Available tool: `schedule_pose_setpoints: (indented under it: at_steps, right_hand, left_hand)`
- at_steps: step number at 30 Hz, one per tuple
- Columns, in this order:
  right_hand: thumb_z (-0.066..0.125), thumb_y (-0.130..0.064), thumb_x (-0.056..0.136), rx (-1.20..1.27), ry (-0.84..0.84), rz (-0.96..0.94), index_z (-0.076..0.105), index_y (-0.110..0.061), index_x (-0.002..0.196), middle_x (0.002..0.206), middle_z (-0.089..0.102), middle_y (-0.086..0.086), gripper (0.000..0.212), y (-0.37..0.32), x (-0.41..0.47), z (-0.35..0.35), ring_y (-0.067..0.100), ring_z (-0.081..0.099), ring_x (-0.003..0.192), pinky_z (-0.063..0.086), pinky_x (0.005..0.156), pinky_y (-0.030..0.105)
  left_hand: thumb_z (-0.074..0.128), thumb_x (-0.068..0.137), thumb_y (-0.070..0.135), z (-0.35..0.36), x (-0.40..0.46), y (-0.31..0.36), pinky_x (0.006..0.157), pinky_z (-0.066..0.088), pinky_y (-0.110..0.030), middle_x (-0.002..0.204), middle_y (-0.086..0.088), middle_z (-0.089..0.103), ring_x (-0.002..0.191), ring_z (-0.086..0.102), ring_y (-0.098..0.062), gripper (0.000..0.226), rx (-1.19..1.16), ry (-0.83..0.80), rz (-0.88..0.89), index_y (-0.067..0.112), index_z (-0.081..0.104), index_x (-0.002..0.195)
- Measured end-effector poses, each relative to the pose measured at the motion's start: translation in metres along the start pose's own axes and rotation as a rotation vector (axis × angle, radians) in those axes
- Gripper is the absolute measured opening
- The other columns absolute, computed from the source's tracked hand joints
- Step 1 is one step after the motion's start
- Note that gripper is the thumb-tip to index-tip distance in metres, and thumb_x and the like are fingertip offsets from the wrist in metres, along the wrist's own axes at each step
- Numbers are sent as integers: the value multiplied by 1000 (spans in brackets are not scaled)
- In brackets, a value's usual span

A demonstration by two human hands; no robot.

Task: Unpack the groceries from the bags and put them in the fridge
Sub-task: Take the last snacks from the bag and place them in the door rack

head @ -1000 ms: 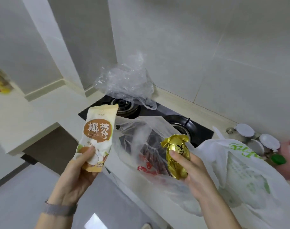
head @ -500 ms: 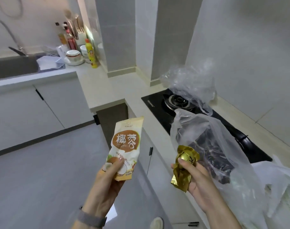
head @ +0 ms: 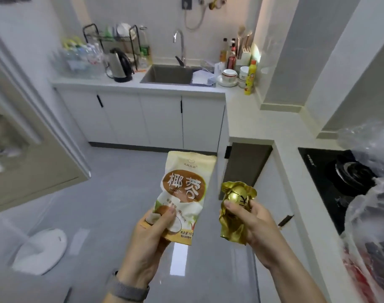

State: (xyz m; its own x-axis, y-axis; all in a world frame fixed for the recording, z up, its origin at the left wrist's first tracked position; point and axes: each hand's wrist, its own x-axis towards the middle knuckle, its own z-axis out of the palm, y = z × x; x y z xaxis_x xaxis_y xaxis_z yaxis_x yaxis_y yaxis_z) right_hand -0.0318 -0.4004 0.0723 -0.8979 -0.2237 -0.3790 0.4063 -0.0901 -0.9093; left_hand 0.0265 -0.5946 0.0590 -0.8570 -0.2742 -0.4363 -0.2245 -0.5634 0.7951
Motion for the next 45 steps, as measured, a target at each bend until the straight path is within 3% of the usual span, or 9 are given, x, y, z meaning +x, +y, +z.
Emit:
schedule_pose_setpoints:
  at_steps: [7, 10, 13, 20, 23, 33, 37, 41, 45]
  right_hand:
    - [86, -32, 63, -144, -339, -17, 66, -9, 102, 87, 73, 7, 50, -28, 25, 70, 21, 70, 84, 56, 70, 37]
    - [80, -31, 60, -196, -478, -27, 66, -7, 101, 89, 72, 11, 50, -40, 34, 98, 21, 70, 80, 56, 66, 34]
    - [88, -29, 60, -260, -603, -46, 66, -6, 101, 88, 73, 10, 52, -46, 42, 125, 20, 71, 76, 55, 62, 32]
    - [88, -30, 58, -349, -854, -80, 66, -5, 98, 81, 71, 7, 51, -44, 43, 192, 19, 69, 74, 53, 61, 30]
    - [78, -32, 60, -367, -922, -97, 66, -7, 95, 77, 70, 3, 45, -44, 38, 222, 17, 68, 71, 52, 59, 28]
    - [79, -39, 54, -382, -956, -183, 66, -11, 100, 80, 72, 0, 55, -45, 27, 331, 17, 70, 76, 51, 62, 26]
    - [79, -40, 53, -358, -929, -213, 65, -12, 99, 79, 72, -1, 55, -40, 19, 373, 16, 70, 76, 52, 62, 26]
    - [78, -38, 54, -340, -905, -223, 65, -14, 101, 82, 73, 0, 54, -32, 13, 408, 15, 71, 76, 53, 63, 26]
    - [79, -38, 52, -319, -886, -224, 67, -12, 100, 81, 74, 1, 55, -24, 9, 433, 16, 71, 76, 53, 65, 30]
  left_hand:
    - [69, 71, 15, -46, -39, 29, 53, 56, -28, 89, -16, 74, 72, 72, -22, 30, -208, 256, 210, 2, 66, 98]
    - [66, 79, 9, -64, -52, 41, 52, 57, -29, 86, -14, 74, 70, 73, -21, 14, -302, 396, 313, 5, 66, 93]
    - [63, 83, 6, -79, -67, 51, 52, 58, -29, 84, -11, 75, 69, 73, -20, 6, -395, 530, 436, 10, 65, 86]
    - [66, 73, 12, -107, -99, 53, 52, 56, -25, 88, -9, 76, 73, 73, -18, 31, -535, 717, 619, 9, 66, 104]
    - [68, 71, 14, -123, -109, 59, 54, 57, -25, 90, -9, 75, 74, 73, -17, 37, -547, 783, 664, 9, 66, 107]
    - [65, 79, 12, -198, -113, 123, 52, 57, -26, 93, -7, 76, 75, 74, -18, 21, -505, 765, 727, 15, 67, 100]
    - [72, 64, 20, -234, -116, 153, 63, 60, -31, 95, -8, 75, 77, 74, -19, 40, -443, 730, 712, 14, 67, 103]
    - [70, 69, 18, -269, -118, 173, 76, 56, -40, 98, -10, 75, 79, 73, -22, 33, -396, 718, 701, 14, 67, 102]
    - [69, 70, 17, -297, -121, 188, 65, 59, -33, 98, -12, 74, 76, 73, -22, 29, -388, 696, 683, 11, 68, 98]
